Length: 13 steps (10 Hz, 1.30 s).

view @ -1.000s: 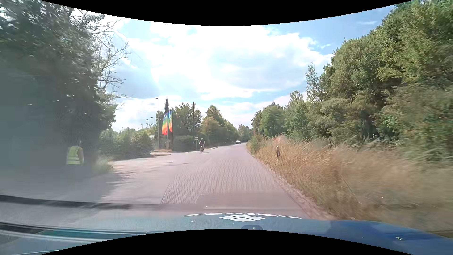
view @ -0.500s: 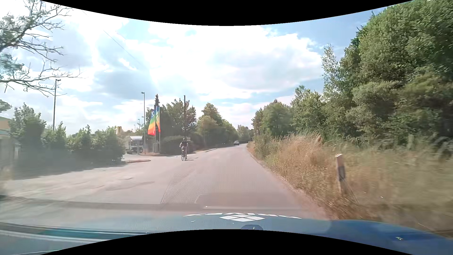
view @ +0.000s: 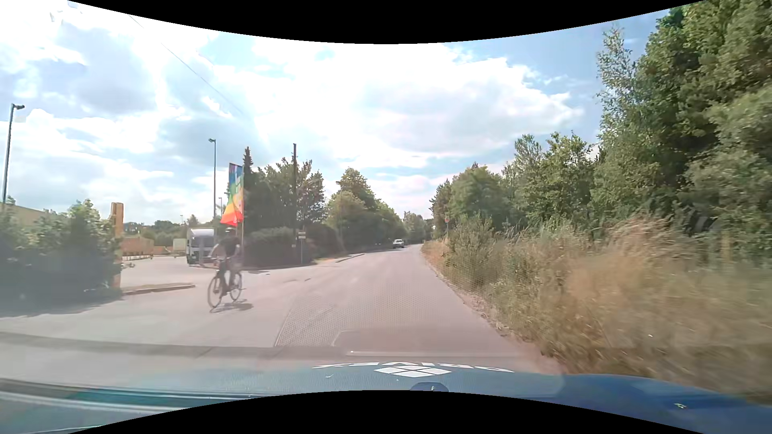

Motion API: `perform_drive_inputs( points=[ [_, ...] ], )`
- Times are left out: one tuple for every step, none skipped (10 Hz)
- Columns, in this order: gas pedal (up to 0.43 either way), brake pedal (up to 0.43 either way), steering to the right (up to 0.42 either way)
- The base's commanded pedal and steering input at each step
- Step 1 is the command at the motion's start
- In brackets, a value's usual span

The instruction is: Follow the waypoints while adhering to traffic rules and regulations

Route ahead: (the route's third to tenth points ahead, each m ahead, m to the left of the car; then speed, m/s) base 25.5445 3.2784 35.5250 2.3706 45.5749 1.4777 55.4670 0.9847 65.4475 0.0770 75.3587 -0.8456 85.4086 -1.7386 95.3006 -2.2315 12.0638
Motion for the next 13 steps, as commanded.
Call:
perform_drive_inputs(
  points=[
    [0.15, 0.0, -0.001],
    [0.15, 0.0, -0.001],
    [0.15, 0.0, -0.002],
    [0.15, 0.0, -0.002],
    [0.15, 0.0, -0.002],
    [0.15, 0.0, 0.0],
    [0.15, 0.0, 0.006],
    [0.15, 0.0, 0.008],
    [0.15, 0.0, 0.006],
    [0.15, 0.0, 0.006],
    [0.157, 0.0, 0.006],
    [0.157, 0.0, 0.006],
    [0.157, 0.0, 0.006]
  ],
)
